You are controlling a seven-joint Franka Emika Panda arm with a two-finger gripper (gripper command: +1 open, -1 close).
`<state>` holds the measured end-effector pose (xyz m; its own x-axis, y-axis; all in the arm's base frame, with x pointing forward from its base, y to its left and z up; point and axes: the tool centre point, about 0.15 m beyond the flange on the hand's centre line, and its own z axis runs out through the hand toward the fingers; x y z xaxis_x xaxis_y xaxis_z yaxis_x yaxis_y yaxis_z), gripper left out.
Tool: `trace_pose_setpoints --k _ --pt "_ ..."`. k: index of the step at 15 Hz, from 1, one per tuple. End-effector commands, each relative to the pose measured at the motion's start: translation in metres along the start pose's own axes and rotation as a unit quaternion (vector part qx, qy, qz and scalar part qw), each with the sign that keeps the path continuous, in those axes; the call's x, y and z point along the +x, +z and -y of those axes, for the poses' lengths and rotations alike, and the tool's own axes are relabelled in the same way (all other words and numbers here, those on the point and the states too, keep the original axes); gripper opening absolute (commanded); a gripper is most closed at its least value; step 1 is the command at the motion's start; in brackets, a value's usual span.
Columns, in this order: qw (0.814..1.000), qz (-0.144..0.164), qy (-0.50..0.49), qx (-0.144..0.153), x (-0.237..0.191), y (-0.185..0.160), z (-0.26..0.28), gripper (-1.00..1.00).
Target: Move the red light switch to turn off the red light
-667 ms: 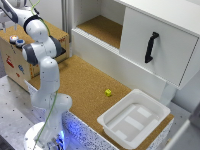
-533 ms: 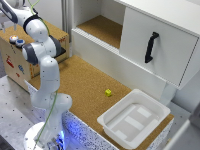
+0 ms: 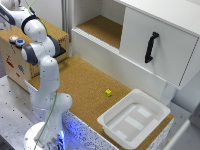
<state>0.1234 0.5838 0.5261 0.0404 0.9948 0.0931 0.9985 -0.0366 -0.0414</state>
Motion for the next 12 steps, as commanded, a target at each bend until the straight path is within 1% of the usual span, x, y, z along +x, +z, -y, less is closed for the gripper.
trace_pose_setpoints --k 1,5,9,12 --pt "0.999 0.039 0.018 -0.004 0.028 0.032 -0.016 -1.00" --pt "0.999 0.030 0.026 0.002 0.027 0.050 -0.021 -1.00" --pt "0.999 0.025 0.034 -0.001 0.025 0.071 -0.033 -1.00" --pt "0.999 0.031 0.043 -0.001 0.017 0.090 -0.040 -1.00"
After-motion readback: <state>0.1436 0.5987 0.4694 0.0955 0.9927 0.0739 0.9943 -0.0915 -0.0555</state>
